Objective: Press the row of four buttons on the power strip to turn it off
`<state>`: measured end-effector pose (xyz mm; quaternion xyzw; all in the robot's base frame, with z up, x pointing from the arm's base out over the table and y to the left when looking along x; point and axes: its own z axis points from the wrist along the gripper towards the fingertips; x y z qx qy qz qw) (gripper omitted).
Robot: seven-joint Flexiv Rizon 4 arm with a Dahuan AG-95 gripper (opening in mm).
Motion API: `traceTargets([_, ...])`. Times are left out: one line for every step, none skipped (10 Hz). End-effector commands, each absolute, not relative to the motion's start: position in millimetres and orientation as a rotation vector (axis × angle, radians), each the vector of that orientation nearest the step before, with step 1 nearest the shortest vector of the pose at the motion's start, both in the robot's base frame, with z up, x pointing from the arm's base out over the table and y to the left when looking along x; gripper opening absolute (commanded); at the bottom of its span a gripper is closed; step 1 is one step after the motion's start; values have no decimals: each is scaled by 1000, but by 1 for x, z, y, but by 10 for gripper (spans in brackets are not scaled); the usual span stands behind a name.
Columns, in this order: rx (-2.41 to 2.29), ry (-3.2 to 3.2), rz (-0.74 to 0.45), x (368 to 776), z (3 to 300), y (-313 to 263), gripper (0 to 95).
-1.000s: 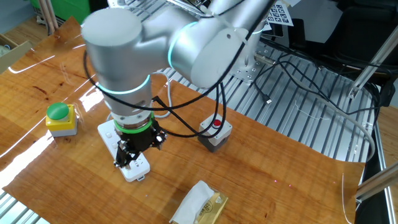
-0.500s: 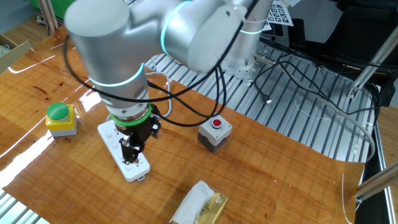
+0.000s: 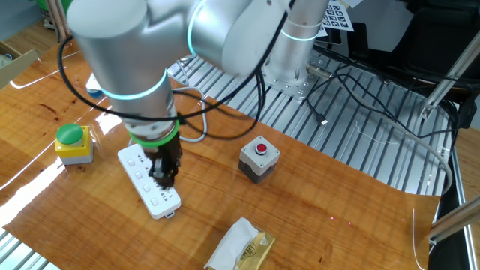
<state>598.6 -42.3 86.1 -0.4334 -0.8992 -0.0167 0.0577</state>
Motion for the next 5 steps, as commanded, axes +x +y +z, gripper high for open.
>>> traceTargets([249,-3155,-80,586,111,-67,0])
traceTargets([362,-3187,-29,582,110,-67,0])
traceTargets([389,-3203,-9,581,109,-67,0])
traceTargets([389,-3205,-23,580,108,-66,0])
traceTargets([389,-3205,-20,578,107,-66,0])
